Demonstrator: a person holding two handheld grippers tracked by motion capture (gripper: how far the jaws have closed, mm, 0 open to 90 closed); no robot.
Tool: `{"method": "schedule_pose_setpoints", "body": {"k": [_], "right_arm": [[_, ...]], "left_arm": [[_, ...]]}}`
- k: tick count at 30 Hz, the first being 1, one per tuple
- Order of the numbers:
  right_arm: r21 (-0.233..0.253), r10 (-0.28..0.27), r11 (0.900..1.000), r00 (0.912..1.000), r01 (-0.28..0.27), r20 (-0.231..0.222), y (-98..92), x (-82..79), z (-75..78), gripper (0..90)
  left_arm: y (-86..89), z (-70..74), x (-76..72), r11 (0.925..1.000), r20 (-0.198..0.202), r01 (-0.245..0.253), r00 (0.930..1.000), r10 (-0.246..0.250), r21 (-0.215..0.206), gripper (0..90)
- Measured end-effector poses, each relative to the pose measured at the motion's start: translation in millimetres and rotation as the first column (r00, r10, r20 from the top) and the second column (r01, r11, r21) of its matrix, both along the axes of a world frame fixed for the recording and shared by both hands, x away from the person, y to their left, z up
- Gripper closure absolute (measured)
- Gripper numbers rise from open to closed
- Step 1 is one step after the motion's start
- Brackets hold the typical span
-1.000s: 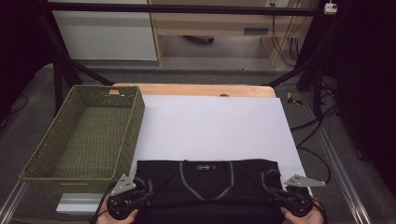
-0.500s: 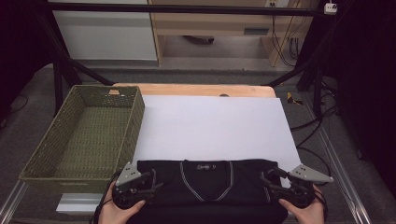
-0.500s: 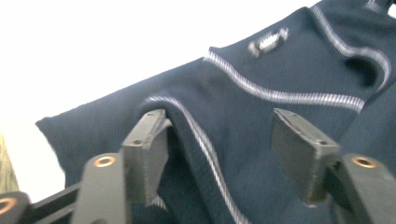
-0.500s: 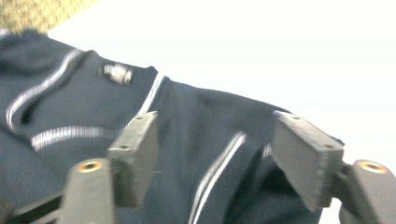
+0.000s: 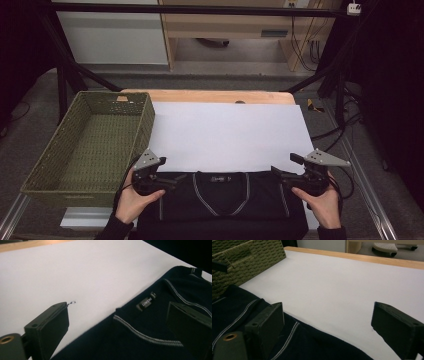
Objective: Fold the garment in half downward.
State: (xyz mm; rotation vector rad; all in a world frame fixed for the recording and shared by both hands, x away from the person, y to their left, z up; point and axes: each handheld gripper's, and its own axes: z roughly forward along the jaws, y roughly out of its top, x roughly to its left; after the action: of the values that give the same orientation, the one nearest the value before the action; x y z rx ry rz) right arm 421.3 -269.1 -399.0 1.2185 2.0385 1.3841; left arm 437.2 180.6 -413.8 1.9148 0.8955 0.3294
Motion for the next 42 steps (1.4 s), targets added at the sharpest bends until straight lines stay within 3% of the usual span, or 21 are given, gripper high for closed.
{"method": "schedule_pose_setpoints", "body": {"k": [8, 13, 16, 20, 24, 30, 35, 38, 42], "right_arm": [[-0.005, -0.022, 1.000, 0.9991, 0.022, -0.037, -1.3, 10.2, -10.9, 10.3], [-0.031, -0.044, 0.999, 0.9964, 0.041, -0.073, -8.4, 12.1, -26.7, 11.5], [-0.048, -0.061, 0.997, 0.9924, 0.056, -0.106, -12.1, 15.6, -35.9, 12.7], [-0.080, -0.083, 0.994, 0.9861, 0.072, -0.144, -15.6, 18.4, -44.9, 15.0], [-0.102, -0.114, 0.990, 0.9799, 0.098, -0.164, -22.2, 19.6, -50.7, 19.6], [-0.187, -0.181, 0.972, 0.9616, 0.143, -0.207, -32.3, 21.7, -65.5, 28.0], [-0.190, -0.176, 0.973, 0.9501, 0.129, -0.258, -37.7, 23.3, -74.0, 35.3], [-0.228, -0.175, 0.967, 0.9458, 0.114, -0.273, -36.5, 23.7, -76.3, 38.4], [-0.248, -0.179, 0.962, 0.9456, 0.111, -0.272, -34.8, 23.8, -76.3, 39.3]], "left_arm": [[0.0, -14.6, 16.3, 1.0000, -0.035, 0.000, 0.9994, 0.000, -0.004, 0.7], [1.3, -30.0, 23.3, 0.9995, -0.074, -0.019, 0.9970, 0.021, 0.025, 1.7], [0.6, -37.8, 28.1, 0.9954, -0.076, -0.047, 0.9957, 0.053, 0.083, 4.8], [0.0, -48.7, 33.8, 0.9923, -0.113, -0.060, 0.9909, 0.073, 0.108, 15.4], [-0.4, -54.8, 37.1, 0.9888, -0.124, -0.052, 0.9899, 0.070, 0.140, 24.0], [-1.5, -62.2, 40.3, 0.9821, -0.163, -0.020, 0.9852, 0.051, 0.187, 39.1], [-1.8, -62.5, 39.5, 0.9771, -0.139, -0.010, 0.9894, 0.041, 0.213, 49.1], [-2.2, -62.3, 38.3, 0.9767, -0.142, -0.005, 0.9892, 0.036, 0.215, 54.1], [-1.7, -61.8, 37.3, 0.9756, -0.149, 0.004, 0.9885, 0.029, 0.219, 58.9]]}}
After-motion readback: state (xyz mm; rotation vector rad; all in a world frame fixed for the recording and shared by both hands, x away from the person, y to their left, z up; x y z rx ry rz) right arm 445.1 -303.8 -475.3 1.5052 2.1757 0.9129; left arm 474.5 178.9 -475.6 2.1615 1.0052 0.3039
